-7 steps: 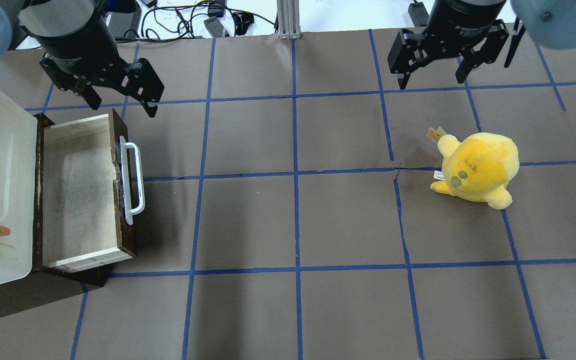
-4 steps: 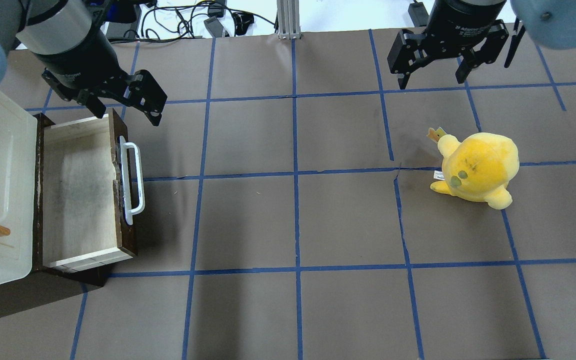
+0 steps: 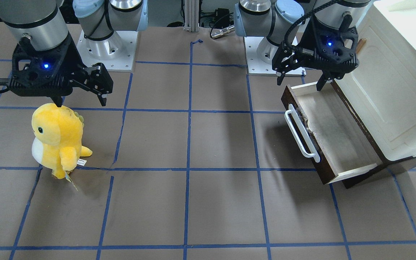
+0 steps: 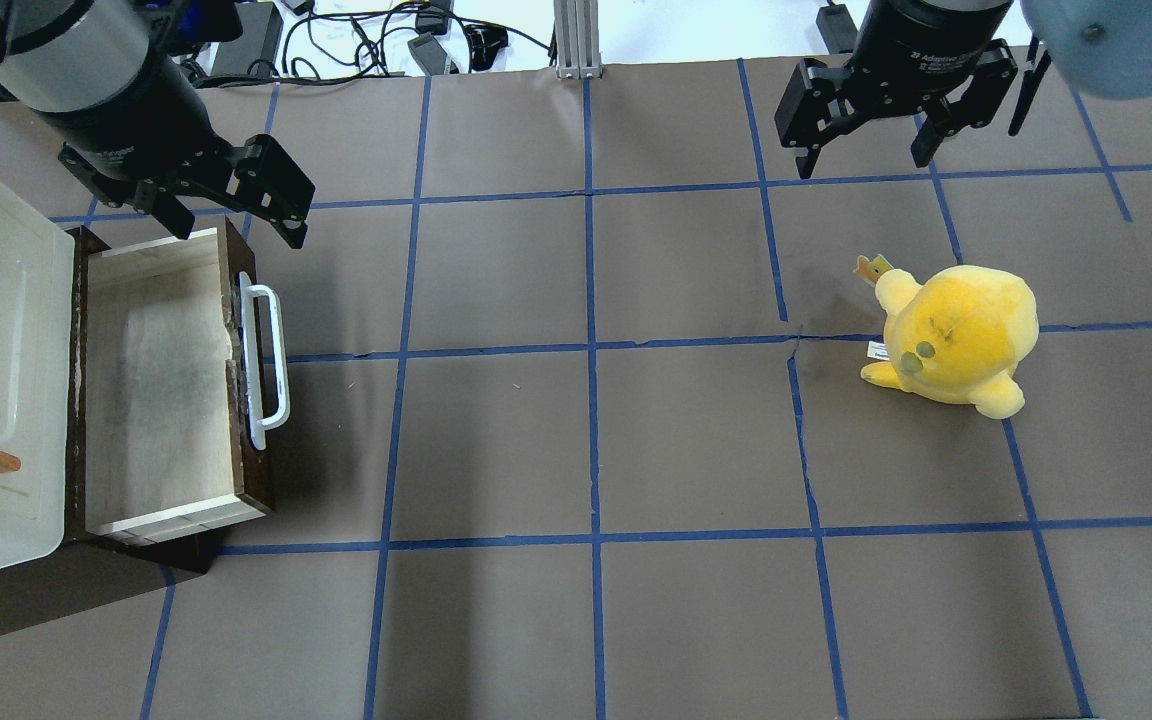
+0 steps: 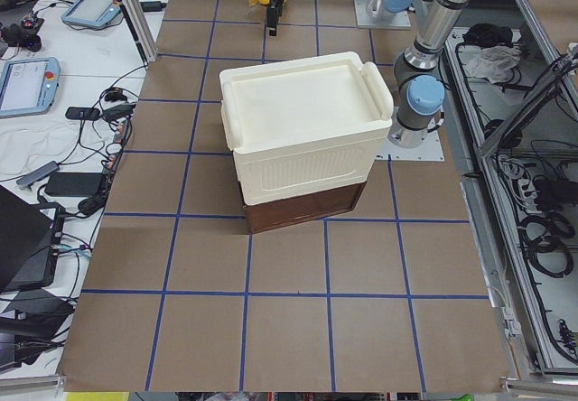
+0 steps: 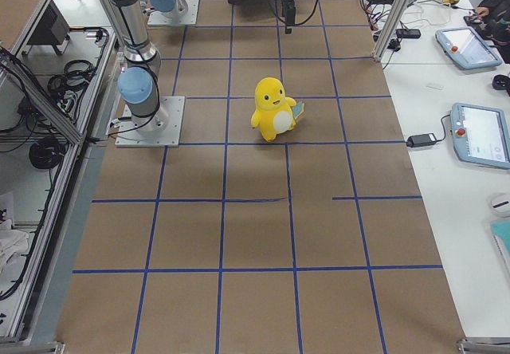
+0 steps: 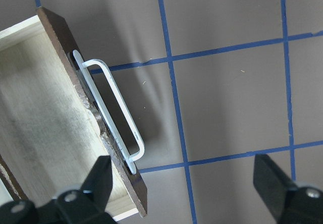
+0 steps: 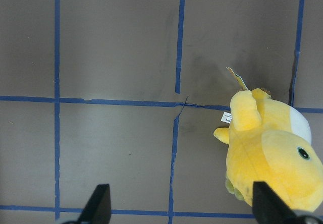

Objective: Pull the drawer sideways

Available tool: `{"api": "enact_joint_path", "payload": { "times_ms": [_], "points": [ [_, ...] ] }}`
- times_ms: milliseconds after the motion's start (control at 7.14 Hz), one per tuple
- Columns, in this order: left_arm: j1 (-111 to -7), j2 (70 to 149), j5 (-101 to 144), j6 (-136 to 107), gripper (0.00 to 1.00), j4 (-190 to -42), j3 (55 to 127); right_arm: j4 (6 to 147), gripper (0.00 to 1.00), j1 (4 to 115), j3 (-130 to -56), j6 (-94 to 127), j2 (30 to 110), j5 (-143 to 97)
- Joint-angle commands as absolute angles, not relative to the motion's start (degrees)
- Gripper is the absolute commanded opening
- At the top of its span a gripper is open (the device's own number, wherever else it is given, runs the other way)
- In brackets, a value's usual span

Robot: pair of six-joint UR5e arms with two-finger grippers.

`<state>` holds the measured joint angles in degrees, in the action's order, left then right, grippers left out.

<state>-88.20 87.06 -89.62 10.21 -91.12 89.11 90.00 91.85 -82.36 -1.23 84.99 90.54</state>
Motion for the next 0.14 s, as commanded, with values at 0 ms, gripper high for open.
{"api": "enact_joint_path", "payload": {
  "times_ms": [0],
  "points": [
    [-88.1, 87.4, -89.5, 10.5, 1.0, -90.5, 89.7, 90.0, 1.0, 91.8, -82.4, -1.3, 85.0, 90.5]
  ]
}}
